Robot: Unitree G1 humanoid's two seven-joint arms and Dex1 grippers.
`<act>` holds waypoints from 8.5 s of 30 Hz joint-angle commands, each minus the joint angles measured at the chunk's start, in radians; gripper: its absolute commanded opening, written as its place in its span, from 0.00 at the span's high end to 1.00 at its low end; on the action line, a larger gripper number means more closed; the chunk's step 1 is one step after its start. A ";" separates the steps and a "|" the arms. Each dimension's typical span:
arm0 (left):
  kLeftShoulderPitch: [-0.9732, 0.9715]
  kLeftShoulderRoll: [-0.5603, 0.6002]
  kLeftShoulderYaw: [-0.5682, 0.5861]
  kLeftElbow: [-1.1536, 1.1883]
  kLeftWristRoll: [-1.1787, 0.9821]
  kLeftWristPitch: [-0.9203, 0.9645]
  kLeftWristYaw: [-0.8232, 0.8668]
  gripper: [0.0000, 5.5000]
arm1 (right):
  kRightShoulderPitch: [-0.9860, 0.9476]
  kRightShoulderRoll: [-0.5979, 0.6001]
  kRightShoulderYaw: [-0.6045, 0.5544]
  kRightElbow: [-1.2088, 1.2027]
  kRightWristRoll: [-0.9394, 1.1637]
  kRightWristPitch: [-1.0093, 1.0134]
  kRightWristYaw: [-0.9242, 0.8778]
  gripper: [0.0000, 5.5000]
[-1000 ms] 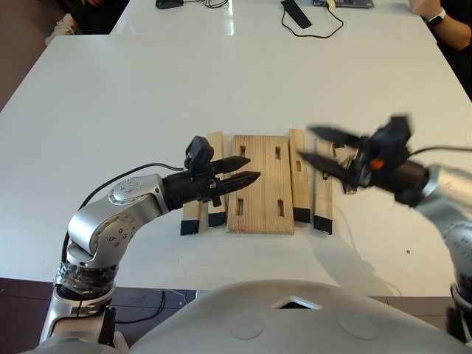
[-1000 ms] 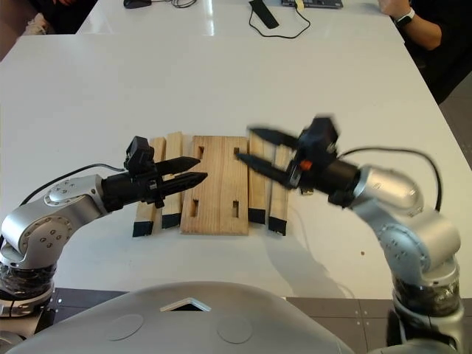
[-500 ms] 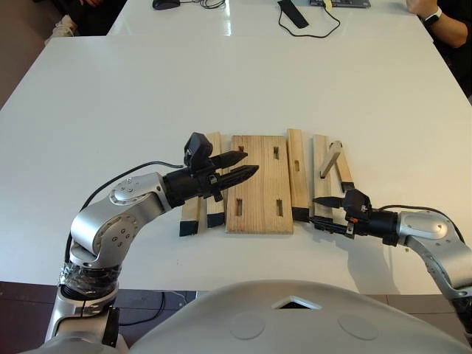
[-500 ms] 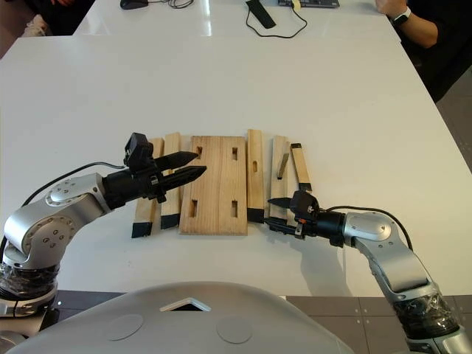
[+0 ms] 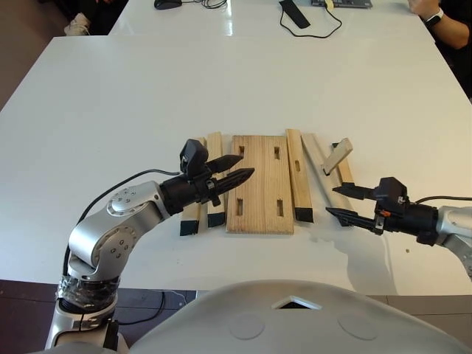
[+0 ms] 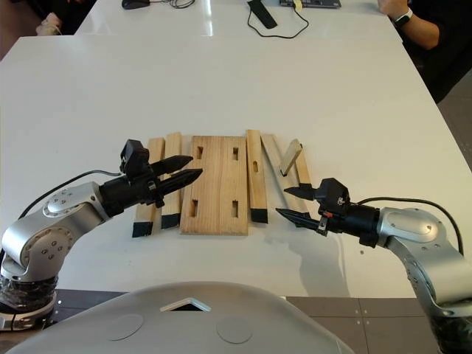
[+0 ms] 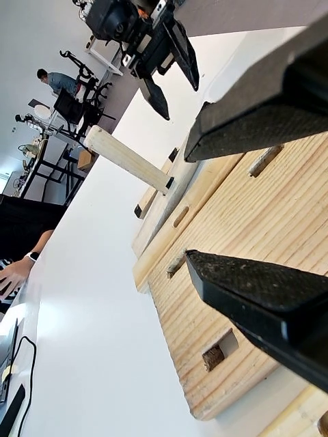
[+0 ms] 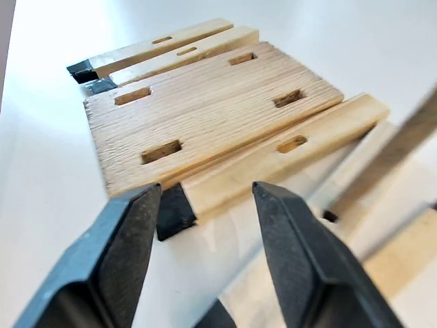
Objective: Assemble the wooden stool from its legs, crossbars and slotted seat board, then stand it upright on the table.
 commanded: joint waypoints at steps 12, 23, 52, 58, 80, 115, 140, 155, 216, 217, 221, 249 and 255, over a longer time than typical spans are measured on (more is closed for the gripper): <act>0.003 -0.020 0.004 0.004 0.021 -0.024 0.033 0.57 | -0.074 0.258 0.129 -0.103 -0.118 0.368 -0.459 0.43; -0.013 -0.016 -0.013 0.011 0.017 -0.015 0.029 0.57 | -0.130 0.328 0.202 0.019 -0.181 0.345 -0.495 0.43; 0.000 -0.009 -0.002 0.002 0.025 -0.003 0.043 0.57 | -0.124 0.393 0.125 0.092 -0.121 0.365 -0.471 0.63; -0.084 0.046 0.055 0.068 0.012 0.002 -0.003 0.53 | -0.225 0.467 0.039 0.015 -0.009 0.274 -0.443 0.63; -0.470 0.068 0.163 0.165 -0.553 0.175 -0.220 0.44 | -0.557 0.260 0.018 -0.081 0.737 0.387 -0.129 0.63; -0.424 0.176 0.115 0.147 -0.295 0.058 -0.403 0.63 | -0.384 0.105 0.142 0.043 0.260 0.194 0.050 0.48; -0.061 0.421 0.137 0.092 0.133 -0.254 -0.712 0.63 | -0.272 0.148 -0.006 0.129 0.178 0.116 -0.004 0.48; -0.020 0.451 0.018 0.089 0.372 -0.459 -0.676 0.63 | -0.249 0.184 0.007 0.106 0.156 0.108 -0.035 0.48; -0.022 0.482 -0.100 0.369 0.719 -0.253 -0.300 0.40 | -0.099 0.270 0.001 0.051 0.105 0.053 -0.146 0.48; -0.065 0.486 -0.103 0.407 0.722 -0.273 -0.318 0.40 | -0.101 0.272 0.003 0.053 0.103 0.052 -0.148 0.48; -0.196 0.487 -0.124 0.486 0.712 -0.335 -0.413 0.40 | -0.110 0.279 0.015 0.061 0.091 0.049 -0.151 0.48; -0.071 0.371 -0.070 0.405 0.660 -0.111 -0.303 0.23 | -0.078 0.299 0.037 0.050 0.056 0.040 -0.169 0.48; -0.064 0.328 -0.039 0.470 0.627 -0.102 -0.294 0.39 | -0.094 0.288 0.033 0.063 0.056 0.043 -0.156 0.48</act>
